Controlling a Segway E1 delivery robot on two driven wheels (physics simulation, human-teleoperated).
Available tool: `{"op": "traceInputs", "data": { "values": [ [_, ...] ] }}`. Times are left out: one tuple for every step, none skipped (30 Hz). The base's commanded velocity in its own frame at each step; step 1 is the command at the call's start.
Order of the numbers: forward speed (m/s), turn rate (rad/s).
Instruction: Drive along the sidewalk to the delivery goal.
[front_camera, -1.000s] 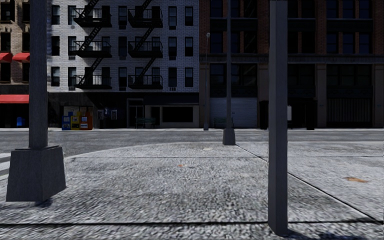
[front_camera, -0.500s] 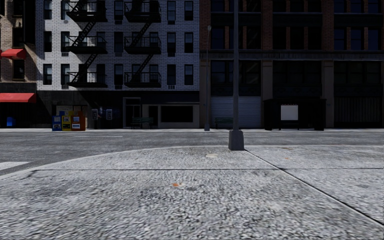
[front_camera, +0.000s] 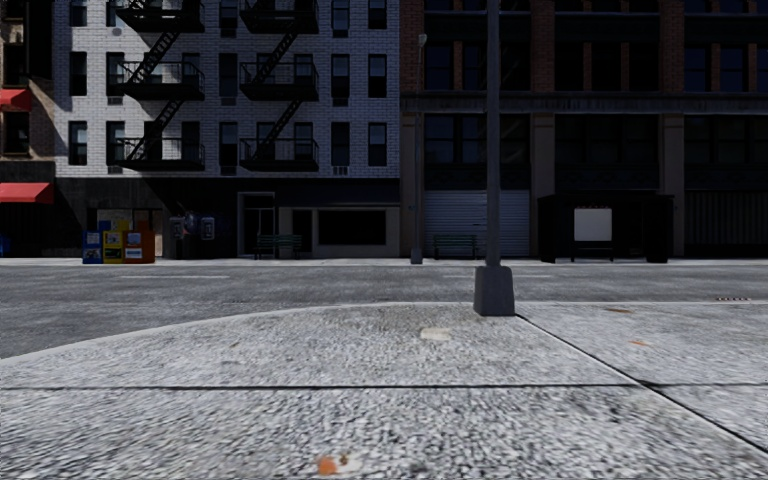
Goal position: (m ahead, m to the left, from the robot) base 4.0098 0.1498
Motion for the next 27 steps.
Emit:
{"op": "traceInputs", "data": {
  "values": [
    [2.0, 0.0],
    [2.0, 0.0],
    [2.0, 0.0],
    [2.0, 0.0],
    [2.0, 0.0],
    [2.0, 0.0],
    [2.0, 0.0],
    [2.0, 0.0],
    [2.0, 0.0],
    [2.0, 0.11],
    [2.0, 0.27],
    [2.0, 0.27],
    [2.0, 0.27],
    [2.0, 0.28],
    [2.0, 0.28],
    [2.0, 0.28],
    [2.0, 0.28],
    [2.0, 0.28],
    [2.0, 0.28],
    [2.0, 0.28],
    [2.0, 0.28],
    [2.0, 0.27],
    [2.0, 0.27],
    [2.0, 0.26],
    [2.0, 0.0],
    [2.0, 0.0],
    [1.93, 0.0]
  ]
}}
